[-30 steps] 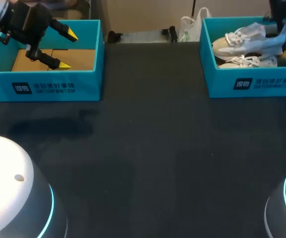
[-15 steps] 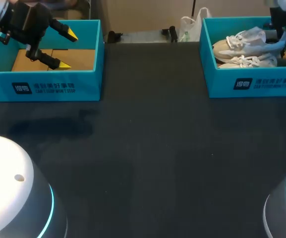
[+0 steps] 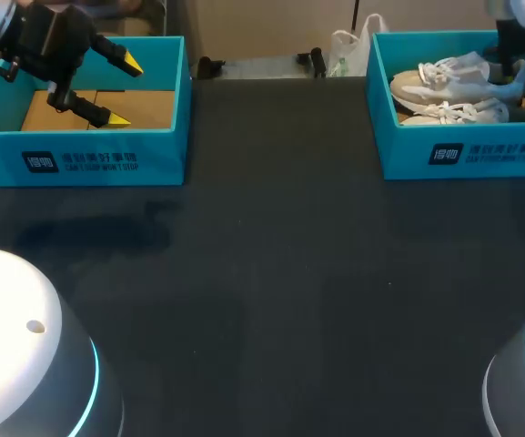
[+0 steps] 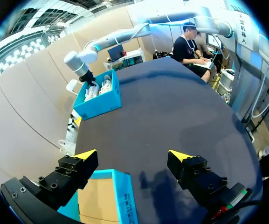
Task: Take the shoe out of the shoebox, open the shoe tongue, remove and reinsert the insole, then place the shoe into the shoebox
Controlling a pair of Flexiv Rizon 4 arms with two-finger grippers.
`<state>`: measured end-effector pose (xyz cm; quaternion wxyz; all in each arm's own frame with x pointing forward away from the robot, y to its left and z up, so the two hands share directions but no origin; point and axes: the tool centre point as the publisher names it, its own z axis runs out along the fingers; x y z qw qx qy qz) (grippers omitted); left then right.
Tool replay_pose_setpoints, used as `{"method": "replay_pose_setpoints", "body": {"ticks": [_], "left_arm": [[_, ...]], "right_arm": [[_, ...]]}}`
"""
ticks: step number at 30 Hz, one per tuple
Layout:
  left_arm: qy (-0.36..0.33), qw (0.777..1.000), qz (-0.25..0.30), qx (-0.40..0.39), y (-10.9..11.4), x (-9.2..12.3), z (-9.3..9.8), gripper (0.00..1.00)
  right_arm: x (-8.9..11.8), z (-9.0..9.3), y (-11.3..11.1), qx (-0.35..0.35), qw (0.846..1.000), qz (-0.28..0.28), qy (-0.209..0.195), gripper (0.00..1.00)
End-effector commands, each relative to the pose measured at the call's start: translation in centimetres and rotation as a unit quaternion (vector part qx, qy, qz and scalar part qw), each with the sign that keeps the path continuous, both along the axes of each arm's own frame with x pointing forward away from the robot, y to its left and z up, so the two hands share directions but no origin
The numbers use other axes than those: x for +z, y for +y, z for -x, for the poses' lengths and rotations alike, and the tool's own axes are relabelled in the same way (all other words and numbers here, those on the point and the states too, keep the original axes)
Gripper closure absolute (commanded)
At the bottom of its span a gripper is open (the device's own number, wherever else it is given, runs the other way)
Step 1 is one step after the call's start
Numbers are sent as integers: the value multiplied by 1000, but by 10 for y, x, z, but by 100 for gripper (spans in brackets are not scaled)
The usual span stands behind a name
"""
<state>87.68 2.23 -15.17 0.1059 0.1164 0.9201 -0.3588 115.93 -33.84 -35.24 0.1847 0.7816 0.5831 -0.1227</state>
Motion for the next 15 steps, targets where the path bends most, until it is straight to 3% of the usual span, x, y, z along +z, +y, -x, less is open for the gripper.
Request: {"method": "replay_pose_setpoints", "body": {"ticks": [1, 10, 15], "left_arm": [[0, 1000, -2, 0, 0, 0, 0, 0], [0, 1000, -2, 0, 0, 0, 0, 0], [0, 1000, -2, 0, 0, 0, 0, 0]], "right_arm": [[7, 0, 1, 1, 1000, -1, -3, 47], [37, 8, 7, 17, 1000, -14, -19, 18], [61, 17, 15, 37, 999, -21, -31, 13]]}}
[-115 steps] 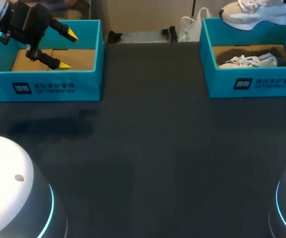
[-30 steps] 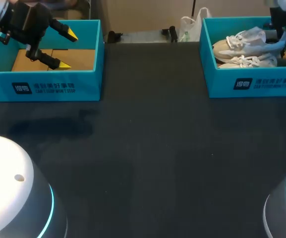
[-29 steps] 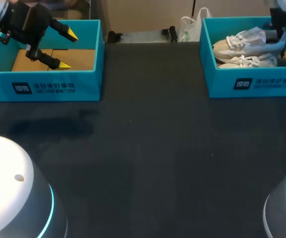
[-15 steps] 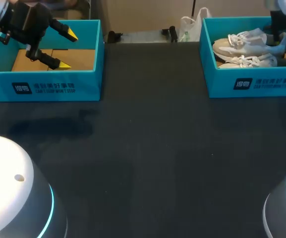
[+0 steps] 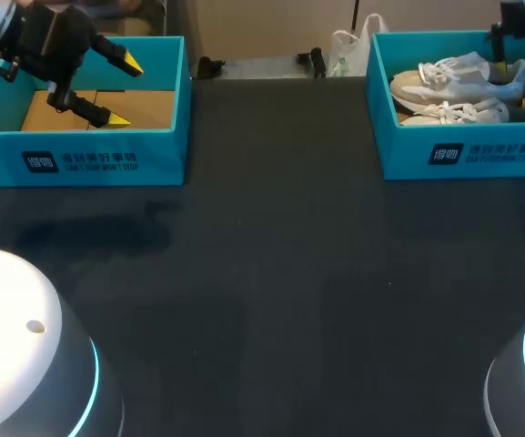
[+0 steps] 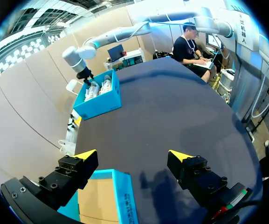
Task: Take the shoe out of the shoebox, open the shoe tongue, remove and reinsert the insole, then place the shoe into the shoebox
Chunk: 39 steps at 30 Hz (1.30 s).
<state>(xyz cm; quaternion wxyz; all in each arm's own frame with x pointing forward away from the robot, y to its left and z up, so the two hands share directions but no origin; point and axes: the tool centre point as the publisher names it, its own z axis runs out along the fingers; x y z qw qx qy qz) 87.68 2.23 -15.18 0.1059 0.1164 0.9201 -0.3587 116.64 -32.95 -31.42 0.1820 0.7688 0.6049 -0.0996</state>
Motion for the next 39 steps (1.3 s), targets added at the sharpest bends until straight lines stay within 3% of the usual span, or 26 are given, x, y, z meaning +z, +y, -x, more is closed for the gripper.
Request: {"method": "replay_pose_setpoints", "body": {"ticks": [1, 11, 14, 24, 33, 39], "left_arm": [[0, 1000, -2, 0, 0, 0, 0, 0], [0, 1000, -2, 0, 0, 0, 0, 0], [10, 999, 3, 36, -7, 12, -4, 0], [29, 982, -28, 182, -16, 32, -15, 0], [115, 923, -79, 357, -19, 32, -28, 0], [210, 848, -111, 473, -17, 31, -32, 0]], "right_arm": [[27, 27, 8, 11, 1000, -5, -22, 11], [62, 62, 36, 71, 997, -19, -23, 5], [71, 73, 46, 83, 996, -22, -24, 0], [91, 108, 62, 97, 994, -30, -27, 0], [92, 111, 62, 95, 995, -29, -25, 0], [92, 111, 62, 95, 995, -29, -25, 0]]}}
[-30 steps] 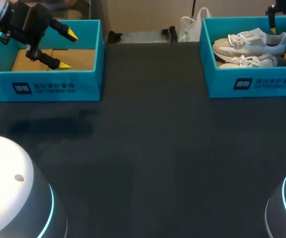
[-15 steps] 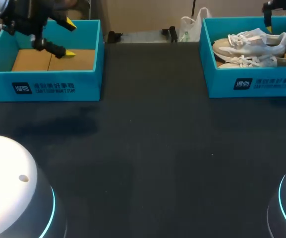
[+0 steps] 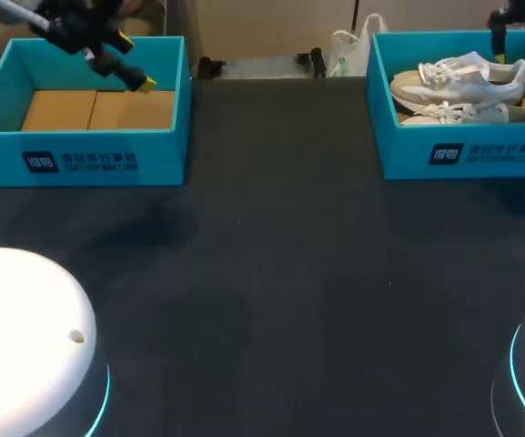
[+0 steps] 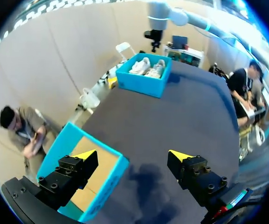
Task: Take the shoe out of the shoebox, open the shoe tongue, remove and reinsert the insole, then place the shoe into the shoebox
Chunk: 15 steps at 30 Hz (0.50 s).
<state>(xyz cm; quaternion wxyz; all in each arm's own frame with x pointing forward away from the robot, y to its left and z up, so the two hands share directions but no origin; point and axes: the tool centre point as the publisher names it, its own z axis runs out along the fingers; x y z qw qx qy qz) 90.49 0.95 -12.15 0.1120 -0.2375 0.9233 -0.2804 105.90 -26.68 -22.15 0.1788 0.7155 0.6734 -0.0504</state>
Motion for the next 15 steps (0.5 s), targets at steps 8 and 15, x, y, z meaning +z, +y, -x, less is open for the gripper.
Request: {"method": "replay_pose_setpoints", "body": {"ticks": [8, 15], "left_arm": [[184, 936, -65, 292, 7, -10, 2, 0], [222, 899, -55, 373, 20, -28, -4, 0]], "right_arm": [[4, 7, 1, 26, 1000, 1, 10, 0], [10, 41, 13, 39, 996, -47, 59, 0]]}}
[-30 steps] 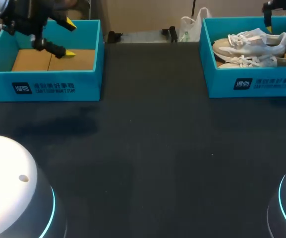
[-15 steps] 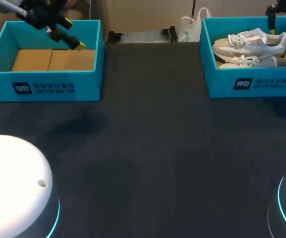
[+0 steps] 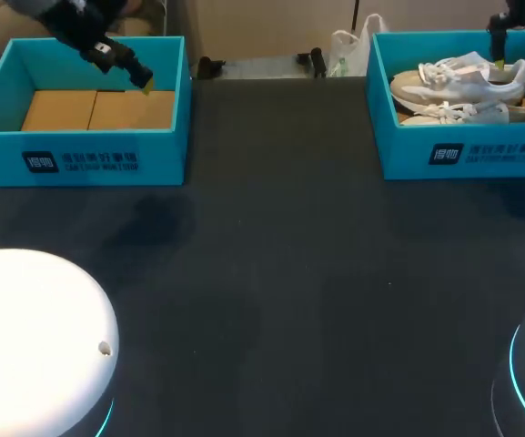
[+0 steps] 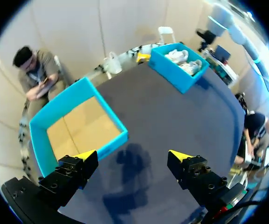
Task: Take the shoe out of the shoebox, open the shoe tongue, remove and reinsert the insole, then place the shoe into the shoebox
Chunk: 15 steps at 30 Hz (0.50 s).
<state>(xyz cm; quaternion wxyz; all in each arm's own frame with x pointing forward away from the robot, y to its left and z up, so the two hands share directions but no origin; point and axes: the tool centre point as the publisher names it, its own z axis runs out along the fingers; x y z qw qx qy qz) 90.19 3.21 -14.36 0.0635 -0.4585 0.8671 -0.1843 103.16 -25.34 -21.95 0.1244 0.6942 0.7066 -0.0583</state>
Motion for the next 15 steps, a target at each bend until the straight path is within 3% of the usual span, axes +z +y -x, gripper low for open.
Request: {"method": "replay_pose_setpoints", "body": {"ticks": [1, 6, 15], "left_arm": [[101, 980, -14, 171, -3, -9, -8, 0], [110, 969, -7, 221, 0, -21, -15, 0], [110, 960, 12, 258, -2, -38, -33, 0]], "right_arm": [[9, 20, 1, 4, 1000, -17, 18, 0], [12, 52, 6, -12, 998, -37, 43, 0], [15, 101, 29, -2, 998, -57, -6, 0]]}}
